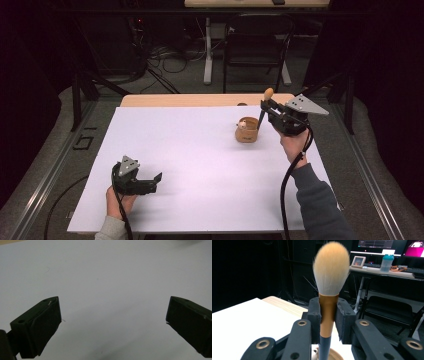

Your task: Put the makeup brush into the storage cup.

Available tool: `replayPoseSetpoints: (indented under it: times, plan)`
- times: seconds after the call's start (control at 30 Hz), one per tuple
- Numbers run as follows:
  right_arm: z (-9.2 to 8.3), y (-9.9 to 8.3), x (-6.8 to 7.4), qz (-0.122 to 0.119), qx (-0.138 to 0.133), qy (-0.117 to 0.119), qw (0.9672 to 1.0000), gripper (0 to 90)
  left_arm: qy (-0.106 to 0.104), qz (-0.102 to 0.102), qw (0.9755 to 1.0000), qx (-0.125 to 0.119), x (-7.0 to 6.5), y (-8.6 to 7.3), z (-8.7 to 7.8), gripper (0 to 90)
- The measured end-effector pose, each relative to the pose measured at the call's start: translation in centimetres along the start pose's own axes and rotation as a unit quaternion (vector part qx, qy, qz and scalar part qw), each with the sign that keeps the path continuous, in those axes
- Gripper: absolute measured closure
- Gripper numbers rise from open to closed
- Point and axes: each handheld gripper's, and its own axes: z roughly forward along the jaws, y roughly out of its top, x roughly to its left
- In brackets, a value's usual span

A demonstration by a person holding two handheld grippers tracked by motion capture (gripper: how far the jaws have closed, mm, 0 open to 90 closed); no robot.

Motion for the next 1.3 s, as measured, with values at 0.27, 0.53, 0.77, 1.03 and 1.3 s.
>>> replayPoseSetpoints:
  times: [0.27,0.53,0.77,1.03,1.3]
  plan:
    - [0.4,-0.1,0.0,-0.005,-0.004,-0.001,1.0000,76.3,0.001,0.000,1.0000,-0.001,0.0,0.0,-0.1,0.0]
    - [0.9,-0.3,-0.2,-0.007,-0.012,0.000,0.9999,76.3,0.004,0.001,1.0000,-0.002,-0.1,0.0,-0.1,0.0]
    - [1.3,-0.5,-0.5,-0.006,-0.019,-0.002,0.9998,76.3,0.003,0.000,1.0000,-0.001,0.0,0.0,-0.1,0.0]
    - [1.9,-0.9,-0.8,-0.005,-0.027,-0.003,0.9996,76.3,0.003,0.001,1.0000,-0.002,-0.1,0.0,0.0,0.0]
    - [2.8,-1.5,-1.0,-0.005,-0.020,0.001,0.9998,76.3,0.004,0.001,1.0000,-0.001,-0.1,0.0,-0.1,0.0]
